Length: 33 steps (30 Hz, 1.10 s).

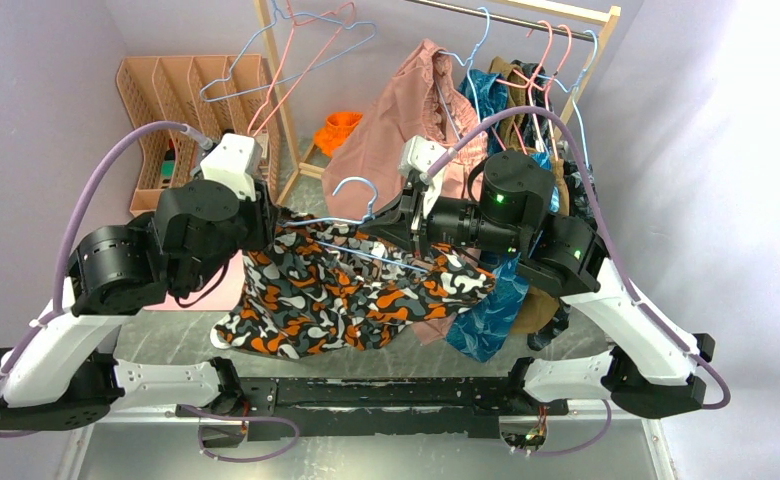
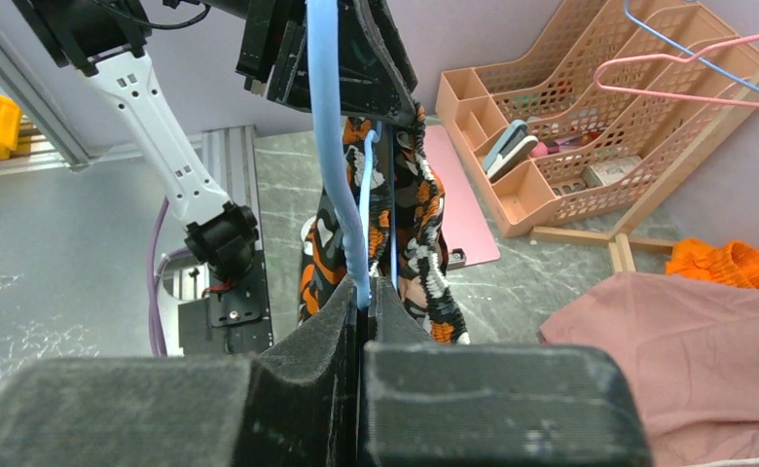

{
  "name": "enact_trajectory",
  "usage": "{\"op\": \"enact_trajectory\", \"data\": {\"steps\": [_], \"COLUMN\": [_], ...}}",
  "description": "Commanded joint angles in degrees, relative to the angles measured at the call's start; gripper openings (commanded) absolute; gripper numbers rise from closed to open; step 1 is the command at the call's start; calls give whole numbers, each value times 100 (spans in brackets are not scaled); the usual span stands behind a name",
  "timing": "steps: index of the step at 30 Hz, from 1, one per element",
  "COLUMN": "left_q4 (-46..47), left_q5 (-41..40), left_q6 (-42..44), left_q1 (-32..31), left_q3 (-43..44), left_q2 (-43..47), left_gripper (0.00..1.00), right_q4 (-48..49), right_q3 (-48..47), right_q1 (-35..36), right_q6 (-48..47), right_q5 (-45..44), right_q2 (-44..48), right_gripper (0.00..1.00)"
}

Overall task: Place the shorts on the hanger
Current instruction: Hang the shorts on the hanger.

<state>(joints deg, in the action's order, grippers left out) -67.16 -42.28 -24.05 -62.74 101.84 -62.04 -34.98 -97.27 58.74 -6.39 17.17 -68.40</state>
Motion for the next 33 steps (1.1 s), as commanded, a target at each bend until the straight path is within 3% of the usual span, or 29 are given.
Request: {"op": "enact_trajectory", "data": {"steps": [1, 5, 19, 21, 24, 26, 27, 28, 33], "left_q4": [-48, 230, 1442, 1352, 1175, 1176, 1223, 1288, 2286], "left_q5": [-87, 192, 2032, 2158, 2075, 1969, 1929, 1892, 1705], "left_q6": [95, 192, 470, 460, 396, 400, 420, 460, 947], "left_q1": [5, 7, 7, 7, 7, 7, 9, 8, 7], "left_q3": [112, 99, 64, 39, 17, 54, 108, 169, 192], "left_q2": [-20, 59, 222, 187, 279, 449, 552, 654, 1380], "left_gripper": [31, 8, 7, 22, 56, 85, 94, 99, 100], "right_q4": [345, 382, 479, 477, 425, 354, 306, 233, -98], "right_q3": [19, 72, 179, 182, 112, 1, -73, -165, -982], "right_q1": [7, 13, 9, 11, 8, 12, 12, 8, 7], "right_q6": [59, 72, 47, 50, 50, 50, 50, 50, 92], "right_q5": [24, -29, -345, -361, -336, -306, -288, -271, -133], "right_q2": [61, 81, 104, 108, 112, 99, 79, 62, -181], "right_gripper": [0, 0, 0, 0, 0, 0, 0, 0, 0]}}
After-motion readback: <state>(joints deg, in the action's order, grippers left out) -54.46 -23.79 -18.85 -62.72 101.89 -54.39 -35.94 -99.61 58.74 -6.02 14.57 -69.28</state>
